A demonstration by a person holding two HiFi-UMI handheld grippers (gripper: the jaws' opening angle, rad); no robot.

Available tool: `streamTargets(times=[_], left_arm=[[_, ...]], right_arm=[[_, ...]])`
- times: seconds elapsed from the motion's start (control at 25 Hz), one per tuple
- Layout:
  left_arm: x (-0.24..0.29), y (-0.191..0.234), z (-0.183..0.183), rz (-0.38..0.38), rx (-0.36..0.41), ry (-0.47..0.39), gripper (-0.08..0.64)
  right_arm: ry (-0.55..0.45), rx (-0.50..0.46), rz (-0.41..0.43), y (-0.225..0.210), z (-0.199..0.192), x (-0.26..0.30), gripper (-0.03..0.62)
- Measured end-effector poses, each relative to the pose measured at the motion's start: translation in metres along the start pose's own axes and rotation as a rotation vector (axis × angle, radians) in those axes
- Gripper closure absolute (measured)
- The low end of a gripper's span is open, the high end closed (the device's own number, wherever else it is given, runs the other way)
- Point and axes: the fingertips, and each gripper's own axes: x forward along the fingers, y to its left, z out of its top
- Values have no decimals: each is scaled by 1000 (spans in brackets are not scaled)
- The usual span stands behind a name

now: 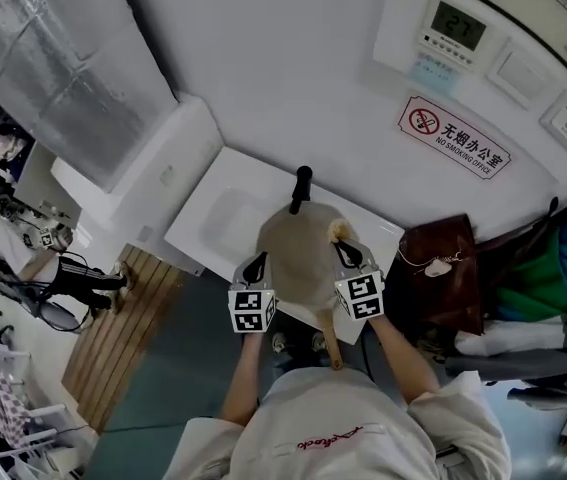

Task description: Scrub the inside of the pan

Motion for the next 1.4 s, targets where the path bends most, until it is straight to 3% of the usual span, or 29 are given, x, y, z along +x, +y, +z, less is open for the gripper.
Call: streamTargets(times=[0.24,0.8,1.4], left_arm=[[-14,-1,16,13,17,-32,560],[-59,-7,35,11,47,-120,560],[-64,-20,32,0,46,-131,560]], right_arm=[[-84,24,-61,-11,19,-33,569],[-146,121,-174,-39,1,-108,569],[-182,84,-170,-30,13,-117,569]])
